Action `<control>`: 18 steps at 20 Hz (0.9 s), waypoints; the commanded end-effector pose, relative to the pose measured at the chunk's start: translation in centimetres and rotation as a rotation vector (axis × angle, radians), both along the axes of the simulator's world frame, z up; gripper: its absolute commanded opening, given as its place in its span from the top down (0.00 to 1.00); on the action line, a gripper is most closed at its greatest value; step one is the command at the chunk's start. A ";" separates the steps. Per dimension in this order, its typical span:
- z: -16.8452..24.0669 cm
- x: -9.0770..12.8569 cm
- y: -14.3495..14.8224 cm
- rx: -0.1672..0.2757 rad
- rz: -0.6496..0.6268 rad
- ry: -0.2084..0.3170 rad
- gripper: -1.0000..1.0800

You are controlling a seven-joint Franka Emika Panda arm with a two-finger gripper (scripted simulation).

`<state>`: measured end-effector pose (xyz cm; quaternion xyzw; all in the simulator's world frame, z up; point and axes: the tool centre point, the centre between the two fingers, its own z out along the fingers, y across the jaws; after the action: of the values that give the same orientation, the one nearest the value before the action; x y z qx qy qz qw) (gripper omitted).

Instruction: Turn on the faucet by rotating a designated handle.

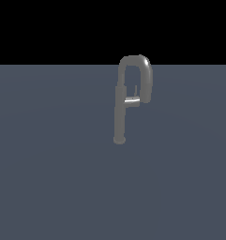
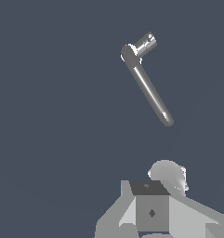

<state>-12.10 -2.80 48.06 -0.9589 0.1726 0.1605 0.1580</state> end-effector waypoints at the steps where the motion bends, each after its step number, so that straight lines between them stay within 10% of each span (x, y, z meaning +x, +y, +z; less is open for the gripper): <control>1: -0.7 1.3 -0.3 0.034 -0.029 0.040 1.00; 18: -7.0 9.1 -2.6 0.275 -0.234 0.327 1.00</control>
<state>-3.67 -5.14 41.75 -0.8731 0.2741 0.3036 0.2653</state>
